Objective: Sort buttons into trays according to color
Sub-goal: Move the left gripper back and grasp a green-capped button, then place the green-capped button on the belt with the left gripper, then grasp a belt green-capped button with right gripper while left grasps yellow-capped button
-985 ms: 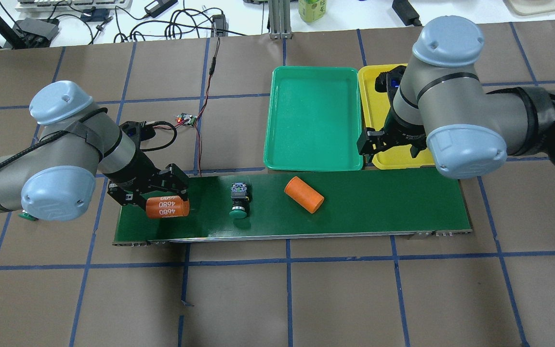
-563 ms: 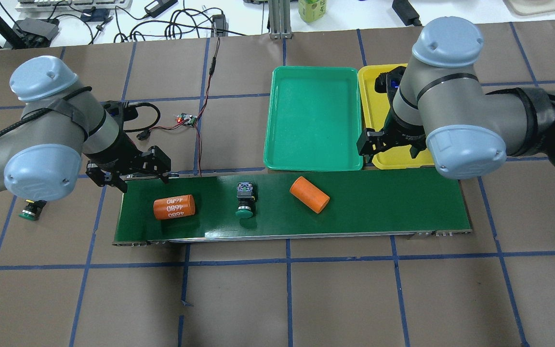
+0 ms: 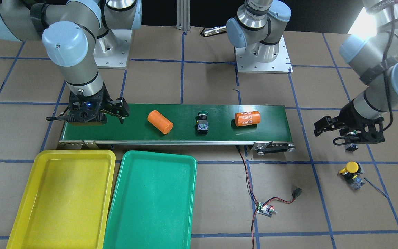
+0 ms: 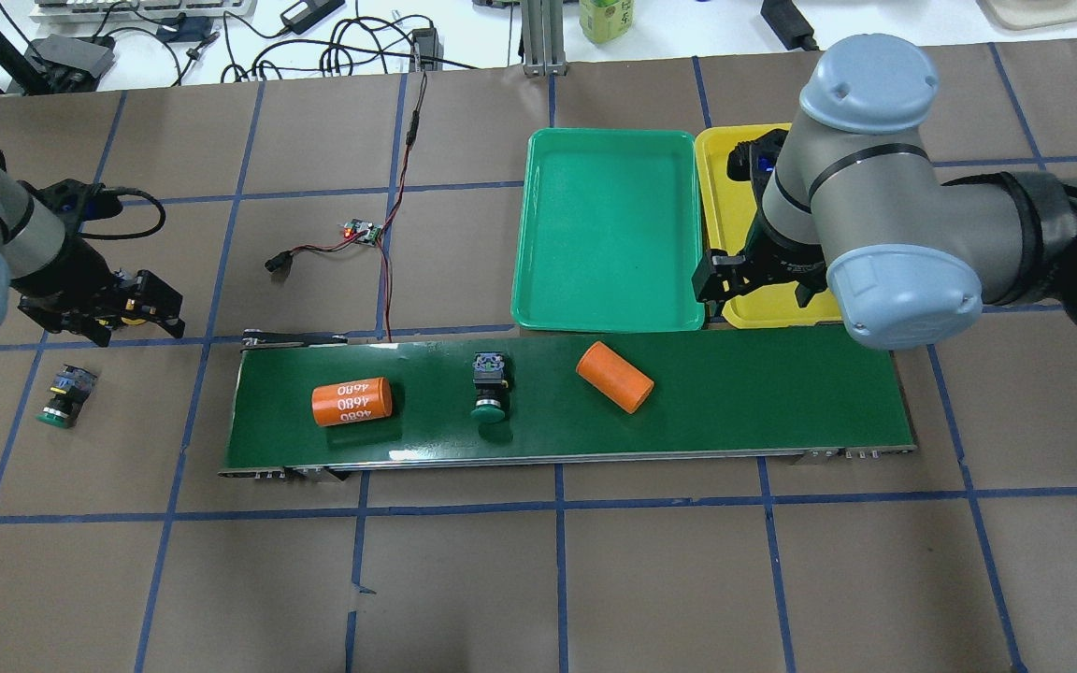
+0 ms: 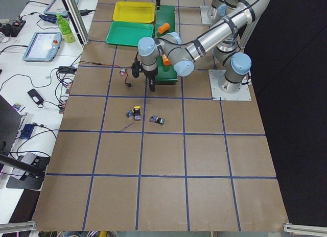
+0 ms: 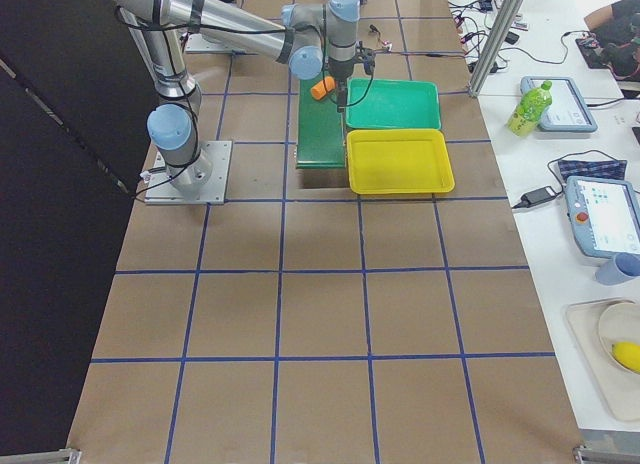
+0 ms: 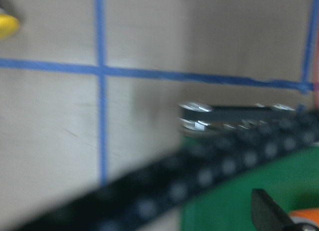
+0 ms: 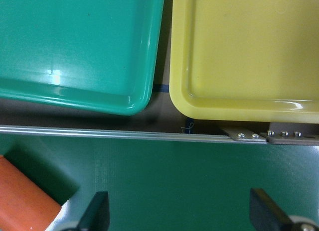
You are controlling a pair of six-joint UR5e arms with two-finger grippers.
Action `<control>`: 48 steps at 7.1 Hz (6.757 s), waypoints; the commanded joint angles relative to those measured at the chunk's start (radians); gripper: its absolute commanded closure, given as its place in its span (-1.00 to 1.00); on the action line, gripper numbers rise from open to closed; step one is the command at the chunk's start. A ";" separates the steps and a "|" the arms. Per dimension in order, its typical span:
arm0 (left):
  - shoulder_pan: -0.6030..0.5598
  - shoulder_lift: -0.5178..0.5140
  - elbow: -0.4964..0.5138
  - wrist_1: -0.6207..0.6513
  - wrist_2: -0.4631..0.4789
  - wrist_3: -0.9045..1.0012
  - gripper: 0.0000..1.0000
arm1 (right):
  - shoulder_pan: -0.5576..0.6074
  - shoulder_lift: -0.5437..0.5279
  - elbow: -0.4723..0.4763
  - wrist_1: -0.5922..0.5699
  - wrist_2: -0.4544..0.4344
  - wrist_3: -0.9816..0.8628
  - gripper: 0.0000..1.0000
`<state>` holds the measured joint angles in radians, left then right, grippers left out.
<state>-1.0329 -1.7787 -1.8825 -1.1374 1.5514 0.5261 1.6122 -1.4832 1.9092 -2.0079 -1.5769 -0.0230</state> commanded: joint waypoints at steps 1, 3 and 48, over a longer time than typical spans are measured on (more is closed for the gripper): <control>0.155 -0.109 0.031 0.112 -0.007 0.261 -1.00 | 0.000 0.001 0.001 0.000 0.000 0.000 -1.00; 0.207 -0.195 0.022 0.172 0.002 0.389 -1.00 | 0.000 0.001 0.001 -0.002 -0.002 0.000 -1.00; 0.079 -0.303 0.235 0.019 -0.074 1.143 0.49 | 0.201 0.124 0.000 -0.181 -0.002 0.258 0.98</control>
<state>-0.9543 -2.0817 -1.6469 -1.1184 1.4806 1.6668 1.8293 -1.3661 1.9553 -2.1990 -1.5843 0.2365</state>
